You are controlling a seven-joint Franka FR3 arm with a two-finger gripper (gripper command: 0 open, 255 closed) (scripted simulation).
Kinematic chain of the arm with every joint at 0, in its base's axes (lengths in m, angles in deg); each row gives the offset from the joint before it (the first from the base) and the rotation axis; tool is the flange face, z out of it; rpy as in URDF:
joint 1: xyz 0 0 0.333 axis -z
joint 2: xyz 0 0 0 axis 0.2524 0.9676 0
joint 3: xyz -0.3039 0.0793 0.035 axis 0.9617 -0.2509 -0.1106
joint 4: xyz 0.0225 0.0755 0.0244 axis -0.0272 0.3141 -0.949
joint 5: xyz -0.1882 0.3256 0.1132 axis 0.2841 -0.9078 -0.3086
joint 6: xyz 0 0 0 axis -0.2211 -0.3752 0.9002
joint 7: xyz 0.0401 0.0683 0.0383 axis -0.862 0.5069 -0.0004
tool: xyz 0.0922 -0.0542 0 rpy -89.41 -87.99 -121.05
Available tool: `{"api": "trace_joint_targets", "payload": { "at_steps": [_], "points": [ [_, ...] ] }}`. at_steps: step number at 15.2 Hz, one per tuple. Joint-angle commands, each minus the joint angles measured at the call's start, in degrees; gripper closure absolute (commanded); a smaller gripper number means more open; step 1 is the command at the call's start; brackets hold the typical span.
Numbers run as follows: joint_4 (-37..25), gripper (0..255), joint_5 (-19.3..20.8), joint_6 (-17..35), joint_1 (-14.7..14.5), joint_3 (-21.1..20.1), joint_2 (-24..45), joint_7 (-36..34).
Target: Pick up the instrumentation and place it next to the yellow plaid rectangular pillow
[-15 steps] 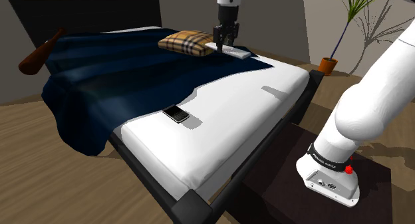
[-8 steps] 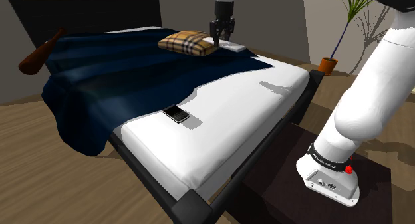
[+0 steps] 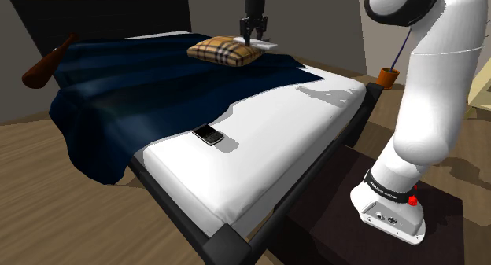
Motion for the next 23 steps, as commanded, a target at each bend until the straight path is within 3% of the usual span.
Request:
{"api": "trace_joint_targets", "payload": {
  "at_steps": [1,2,11,23],
  "points": [
    [-8.6,255,-0.4,-2.8,0.9,0.3,5.8,1.1],
    [-17.0,255,-0.7,-5.8,1.7,0.5,11.2,1.9],
    [-5.3,255,-0.5,2.9,1.5,0.5,8.3,1.9],
    [5.0,255,-0.5,12.6,1.3,0.4,7.5,1.9]
  ]
}}
